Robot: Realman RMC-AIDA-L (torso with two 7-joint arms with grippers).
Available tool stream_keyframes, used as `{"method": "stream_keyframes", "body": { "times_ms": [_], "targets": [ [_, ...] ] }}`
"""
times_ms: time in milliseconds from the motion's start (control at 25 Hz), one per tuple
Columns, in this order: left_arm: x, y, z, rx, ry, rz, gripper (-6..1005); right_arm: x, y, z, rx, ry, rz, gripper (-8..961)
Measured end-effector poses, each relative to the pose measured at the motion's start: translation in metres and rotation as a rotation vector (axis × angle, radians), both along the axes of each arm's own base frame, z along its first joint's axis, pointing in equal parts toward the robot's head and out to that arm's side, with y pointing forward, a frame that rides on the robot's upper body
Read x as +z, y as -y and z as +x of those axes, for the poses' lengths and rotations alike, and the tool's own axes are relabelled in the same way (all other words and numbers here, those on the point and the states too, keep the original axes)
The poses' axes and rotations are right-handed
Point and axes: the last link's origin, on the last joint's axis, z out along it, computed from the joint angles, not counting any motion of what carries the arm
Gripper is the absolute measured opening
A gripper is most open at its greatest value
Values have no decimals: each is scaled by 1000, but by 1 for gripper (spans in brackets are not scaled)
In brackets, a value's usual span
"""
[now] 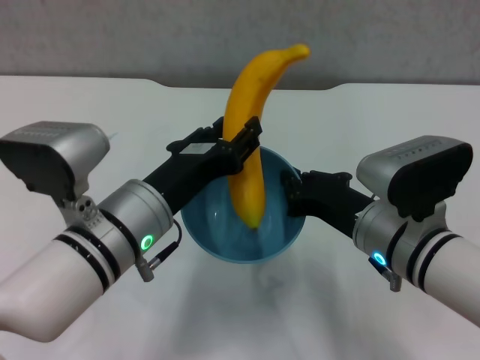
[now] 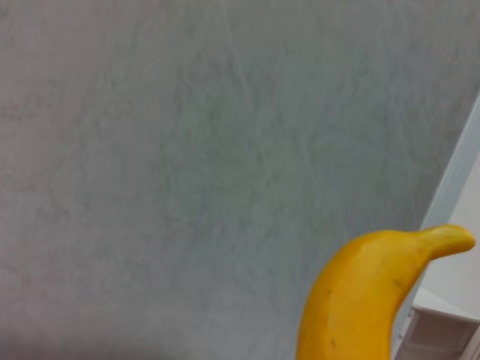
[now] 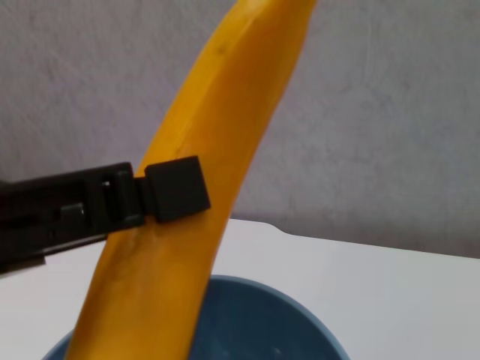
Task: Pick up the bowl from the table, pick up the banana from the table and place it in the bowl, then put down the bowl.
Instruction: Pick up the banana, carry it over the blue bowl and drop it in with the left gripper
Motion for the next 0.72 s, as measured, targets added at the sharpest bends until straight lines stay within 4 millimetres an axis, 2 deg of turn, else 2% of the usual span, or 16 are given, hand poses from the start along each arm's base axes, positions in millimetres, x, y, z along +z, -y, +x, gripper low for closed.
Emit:
{"method": "stream_keyframes", "body": {
  "times_ms": [720],
  "targets": [
    [-3,3,-17,18,-10,0,602,6,2,-1,1,-11,18,43]
  ]
}}
